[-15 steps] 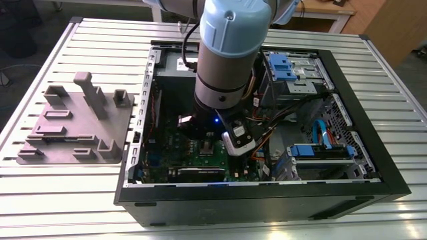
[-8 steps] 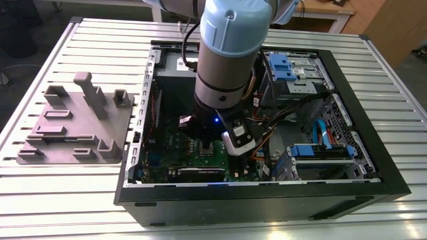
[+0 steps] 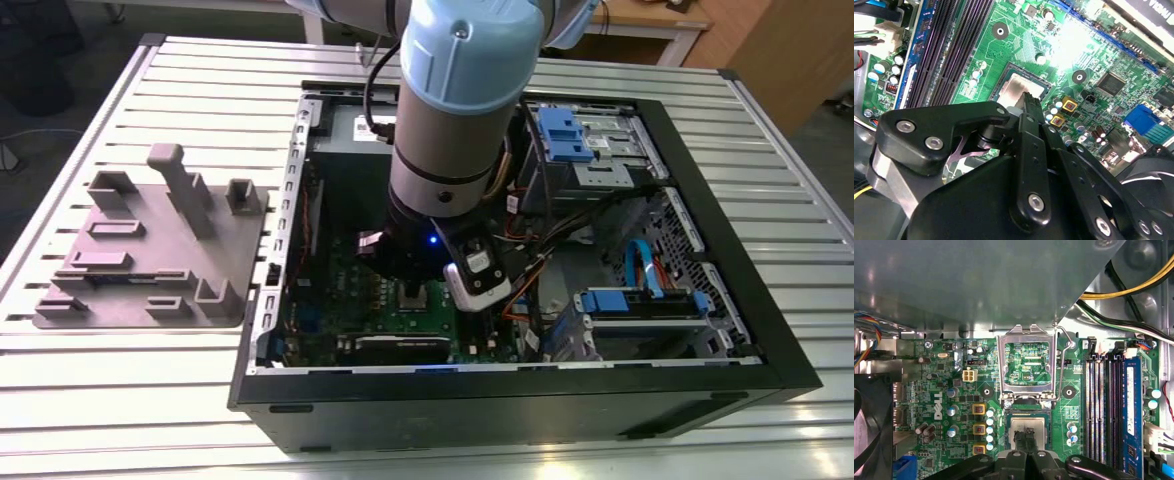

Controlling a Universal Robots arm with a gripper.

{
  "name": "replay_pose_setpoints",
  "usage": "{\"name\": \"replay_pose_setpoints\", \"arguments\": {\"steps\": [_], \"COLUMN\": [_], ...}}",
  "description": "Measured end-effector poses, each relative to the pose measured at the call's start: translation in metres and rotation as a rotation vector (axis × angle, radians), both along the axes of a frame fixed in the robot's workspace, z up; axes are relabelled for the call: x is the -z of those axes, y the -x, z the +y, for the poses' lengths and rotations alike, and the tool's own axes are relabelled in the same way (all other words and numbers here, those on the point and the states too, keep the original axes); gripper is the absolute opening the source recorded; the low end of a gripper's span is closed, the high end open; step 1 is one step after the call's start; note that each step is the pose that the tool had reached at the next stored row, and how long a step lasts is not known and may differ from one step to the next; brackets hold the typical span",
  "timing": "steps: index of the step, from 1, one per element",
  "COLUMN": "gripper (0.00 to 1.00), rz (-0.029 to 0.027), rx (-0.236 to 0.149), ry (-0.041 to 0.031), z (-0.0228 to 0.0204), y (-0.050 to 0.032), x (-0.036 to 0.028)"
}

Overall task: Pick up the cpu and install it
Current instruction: 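Close the cpu cover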

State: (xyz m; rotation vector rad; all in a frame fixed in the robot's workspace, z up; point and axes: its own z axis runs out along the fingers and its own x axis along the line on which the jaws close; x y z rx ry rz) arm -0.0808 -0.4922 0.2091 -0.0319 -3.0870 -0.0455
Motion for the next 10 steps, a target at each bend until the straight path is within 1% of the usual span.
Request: {"name": "replay_pose_setpoints", "arguments": {"steps": [7,10], "gripper": [0.11,0.11], "rz": [-0.0001,-0.0007], "rx": [0.0,-0.002], "ry": [0.0,0.0], "z": [0.0,0.0], "y": [0.0006,0.0018], "x": [-0.0002,-0.0062]}}
